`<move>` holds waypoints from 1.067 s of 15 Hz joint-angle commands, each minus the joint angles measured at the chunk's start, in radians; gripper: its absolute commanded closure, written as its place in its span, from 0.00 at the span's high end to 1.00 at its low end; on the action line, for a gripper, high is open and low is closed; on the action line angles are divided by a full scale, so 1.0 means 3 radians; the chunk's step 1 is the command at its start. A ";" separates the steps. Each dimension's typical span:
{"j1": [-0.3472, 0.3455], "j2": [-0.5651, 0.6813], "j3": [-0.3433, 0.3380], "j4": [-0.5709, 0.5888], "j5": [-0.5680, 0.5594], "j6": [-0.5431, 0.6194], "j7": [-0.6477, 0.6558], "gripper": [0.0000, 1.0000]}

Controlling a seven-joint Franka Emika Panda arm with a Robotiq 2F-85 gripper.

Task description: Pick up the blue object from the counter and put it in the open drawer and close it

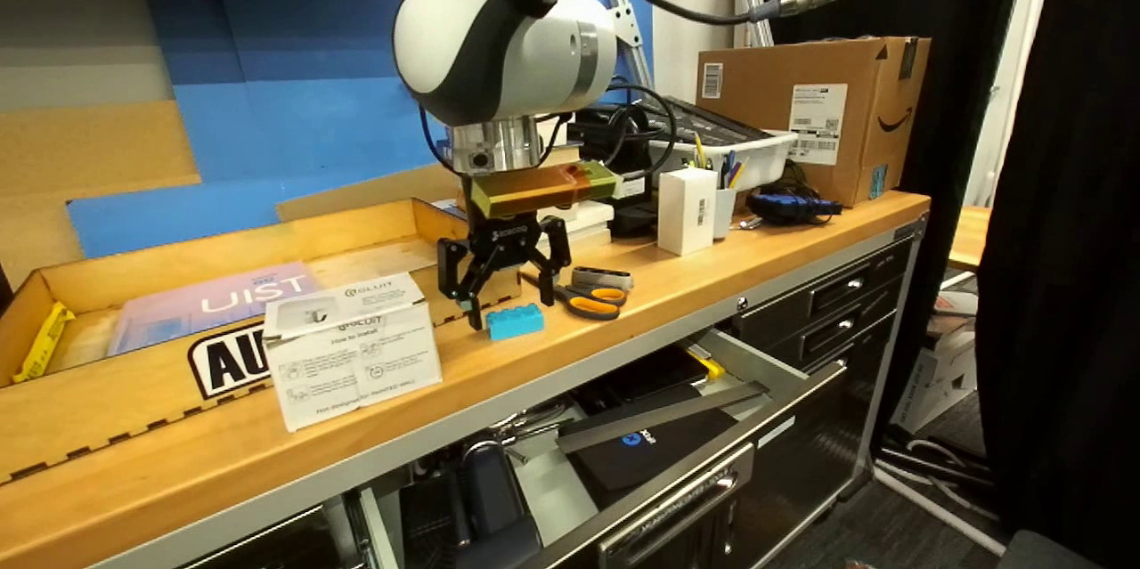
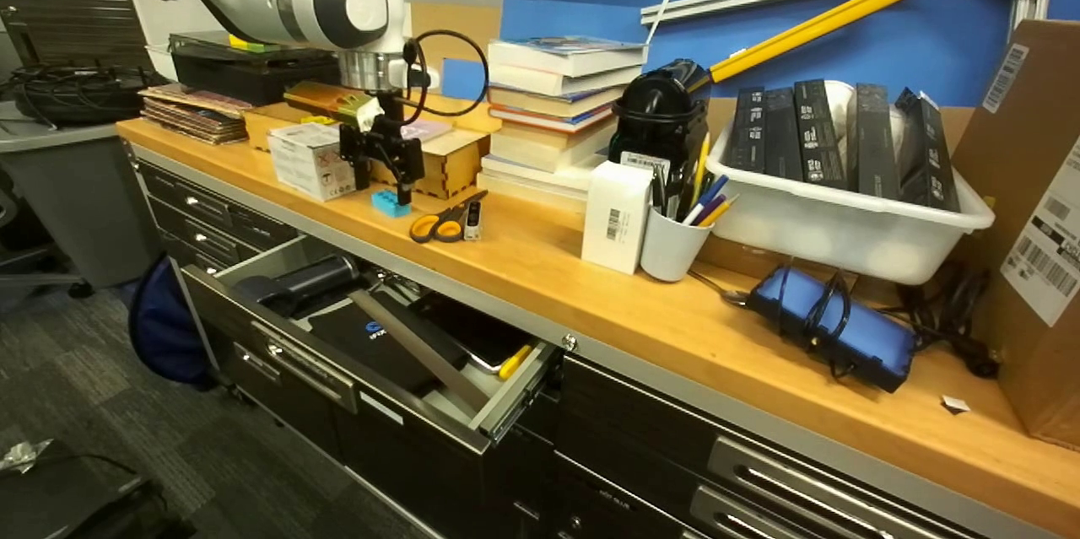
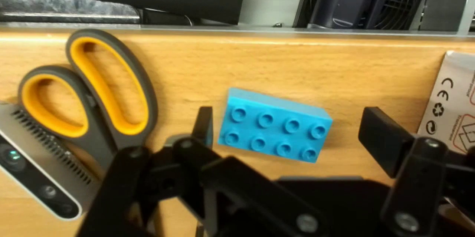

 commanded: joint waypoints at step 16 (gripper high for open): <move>0.0062 0.0076 -0.0190 0.0128 -0.0202 0.0029 0.0549 0.86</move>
